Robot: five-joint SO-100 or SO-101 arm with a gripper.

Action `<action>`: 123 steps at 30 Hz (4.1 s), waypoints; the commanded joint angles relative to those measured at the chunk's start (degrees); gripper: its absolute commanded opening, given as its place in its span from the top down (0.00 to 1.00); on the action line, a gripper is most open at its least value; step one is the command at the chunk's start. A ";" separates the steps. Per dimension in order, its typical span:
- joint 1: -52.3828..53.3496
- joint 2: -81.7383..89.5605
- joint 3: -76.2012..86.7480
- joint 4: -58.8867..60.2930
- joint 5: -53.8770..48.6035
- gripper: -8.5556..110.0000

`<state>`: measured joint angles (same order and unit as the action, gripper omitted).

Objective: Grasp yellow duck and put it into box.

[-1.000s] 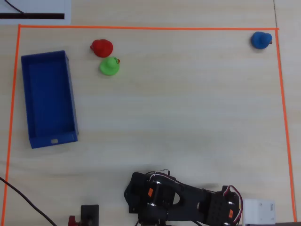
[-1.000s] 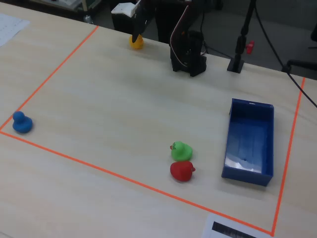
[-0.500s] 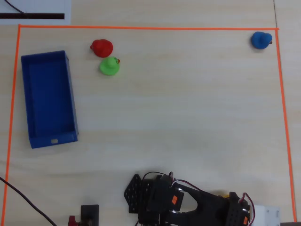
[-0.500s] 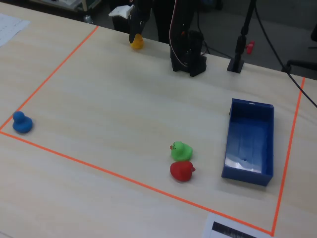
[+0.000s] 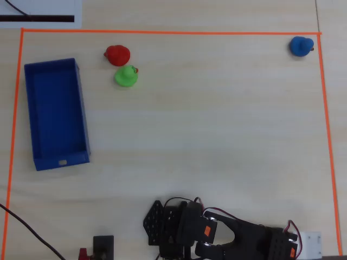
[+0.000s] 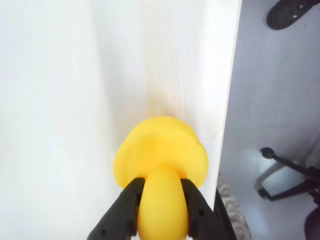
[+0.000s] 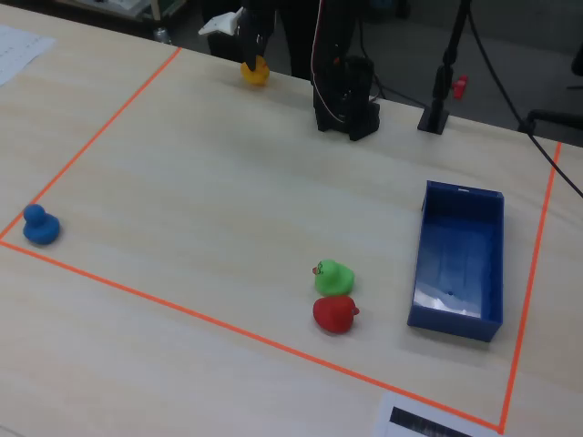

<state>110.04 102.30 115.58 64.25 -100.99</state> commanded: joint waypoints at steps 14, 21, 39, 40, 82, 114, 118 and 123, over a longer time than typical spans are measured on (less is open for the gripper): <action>-55.63 23.47 -11.51 17.31 22.68 0.93; -94.48 35.68 -6.59 31.38 35.07 0.93; -149.33 -17.75 -61.00 35.60 54.84 0.93; -150.03 -20.92 -64.51 35.95 54.76 0.93; -123.22 -11.78 -61.79 21.27 41.04 0.93; -114.61 87.36 62.67 11.43 22.32 0.93; -114.43 87.36 62.67 11.43 22.85 0.93; -114.35 87.36 62.67 11.43 22.85 0.90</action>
<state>-4.31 189.67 178.33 74.71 -78.66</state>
